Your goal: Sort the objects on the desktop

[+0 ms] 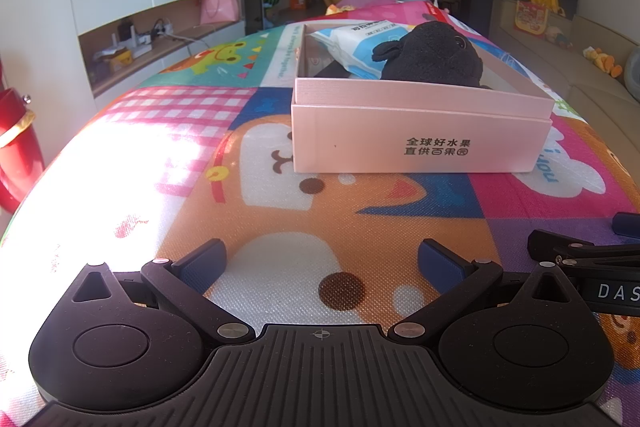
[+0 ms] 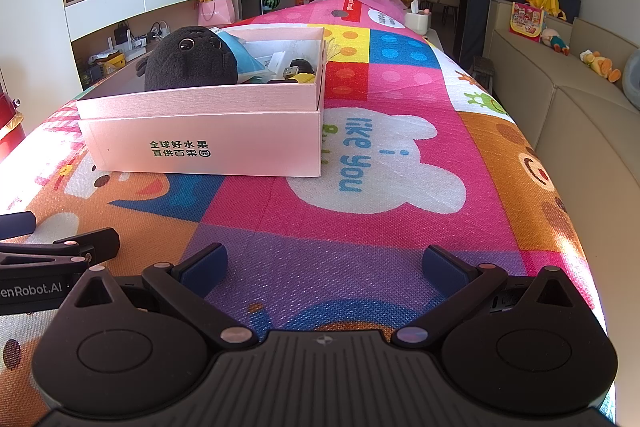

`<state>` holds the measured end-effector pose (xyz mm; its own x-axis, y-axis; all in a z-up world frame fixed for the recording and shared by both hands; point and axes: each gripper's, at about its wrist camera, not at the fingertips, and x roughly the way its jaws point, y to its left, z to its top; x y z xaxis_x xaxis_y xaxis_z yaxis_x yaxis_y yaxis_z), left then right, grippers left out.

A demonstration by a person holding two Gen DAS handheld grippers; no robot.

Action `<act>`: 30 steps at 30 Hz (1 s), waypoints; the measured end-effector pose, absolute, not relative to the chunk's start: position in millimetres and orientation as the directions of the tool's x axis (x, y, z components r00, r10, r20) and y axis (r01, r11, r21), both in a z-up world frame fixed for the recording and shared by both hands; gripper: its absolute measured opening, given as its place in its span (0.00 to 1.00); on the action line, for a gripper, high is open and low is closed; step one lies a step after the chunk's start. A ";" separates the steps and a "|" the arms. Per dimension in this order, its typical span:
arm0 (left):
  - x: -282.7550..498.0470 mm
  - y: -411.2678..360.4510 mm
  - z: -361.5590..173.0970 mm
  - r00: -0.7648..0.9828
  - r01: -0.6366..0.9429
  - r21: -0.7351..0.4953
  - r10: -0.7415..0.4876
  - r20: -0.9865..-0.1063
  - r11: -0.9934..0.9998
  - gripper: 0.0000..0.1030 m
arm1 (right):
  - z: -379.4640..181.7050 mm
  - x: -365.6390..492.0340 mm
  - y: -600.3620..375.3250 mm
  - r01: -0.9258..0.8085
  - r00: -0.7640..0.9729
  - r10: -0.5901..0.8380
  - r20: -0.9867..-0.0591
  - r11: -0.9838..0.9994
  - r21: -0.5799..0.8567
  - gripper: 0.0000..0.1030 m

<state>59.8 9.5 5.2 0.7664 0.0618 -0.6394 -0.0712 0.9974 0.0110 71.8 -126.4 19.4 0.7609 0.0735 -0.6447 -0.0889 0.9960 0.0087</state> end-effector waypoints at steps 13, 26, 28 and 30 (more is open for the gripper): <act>58.9 9.3 5.2 0.766 -0.069 0.016 0.064 -0.640 0.997 1.00 | 19.2 71.9 -126.4 -0.089 0.761 0.073 -0.645 0.996 0.009 1.00; 63.9 10.9 6.8 0.745 -0.078 0.007 0.063 -0.664 0.997 1.00 | 19.1 71.7 -126.2 -0.089 0.761 0.074 -0.644 0.996 0.009 1.00; 62.1 8.6 7.3 0.742 -0.091 0.007 0.072 -0.666 0.996 1.00 | 19.1 71.6 -126.1 -0.089 0.761 0.073 -0.644 0.996 0.009 1.00; 62.5 8.7 7.7 0.739 -0.092 0.004 0.071 -0.670 0.996 1.00 | 19.1 71.7 -126.2 -0.089 0.761 0.074 -0.644 0.996 0.009 1.00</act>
